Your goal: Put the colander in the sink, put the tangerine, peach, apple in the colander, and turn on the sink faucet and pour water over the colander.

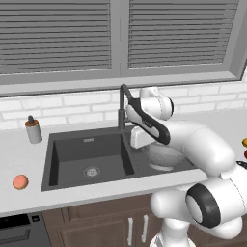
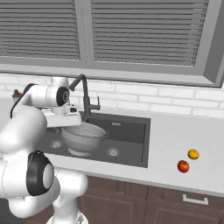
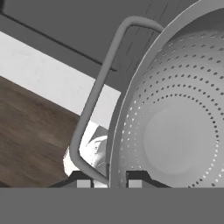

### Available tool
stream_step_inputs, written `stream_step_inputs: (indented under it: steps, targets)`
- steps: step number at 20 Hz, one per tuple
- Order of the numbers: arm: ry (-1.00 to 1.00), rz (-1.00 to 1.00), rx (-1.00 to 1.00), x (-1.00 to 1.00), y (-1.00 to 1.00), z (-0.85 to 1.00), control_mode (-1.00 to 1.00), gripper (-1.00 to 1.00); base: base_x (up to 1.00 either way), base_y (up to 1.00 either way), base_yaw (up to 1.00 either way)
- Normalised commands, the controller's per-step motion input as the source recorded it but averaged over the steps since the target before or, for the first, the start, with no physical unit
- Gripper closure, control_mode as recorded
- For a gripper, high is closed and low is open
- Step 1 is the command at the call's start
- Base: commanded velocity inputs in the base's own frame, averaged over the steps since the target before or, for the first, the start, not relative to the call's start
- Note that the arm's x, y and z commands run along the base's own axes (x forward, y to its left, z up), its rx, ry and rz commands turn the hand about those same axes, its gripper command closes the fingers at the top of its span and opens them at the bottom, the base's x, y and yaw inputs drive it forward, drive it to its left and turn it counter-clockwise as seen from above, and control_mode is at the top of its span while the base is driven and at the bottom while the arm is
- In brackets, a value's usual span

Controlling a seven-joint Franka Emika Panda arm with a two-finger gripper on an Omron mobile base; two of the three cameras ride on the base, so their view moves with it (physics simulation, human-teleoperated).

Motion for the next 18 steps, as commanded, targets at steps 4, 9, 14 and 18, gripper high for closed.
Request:
stream_step_inputs:
  steps: [4,9,14,18]
  targets:
    - [0.03,0.06,0.00,-0.23,0.52,0.00,-1.00,1.00,0.00,0.00,0.00]
    - [0.02,0.07,0.00,-0.19,0.52,0.00,-1.00,1.00,0.00,0.00,0.00]
    - [-0.06,0.05,-0.01,0.00,0.52,-0.03,-1.00,1.00,0.00,0.00,0.00]
    - [-0.20,0.11,0.00,0.00,0.54,-0.02,-1.00,1.00,0.00,0.00,0.00]
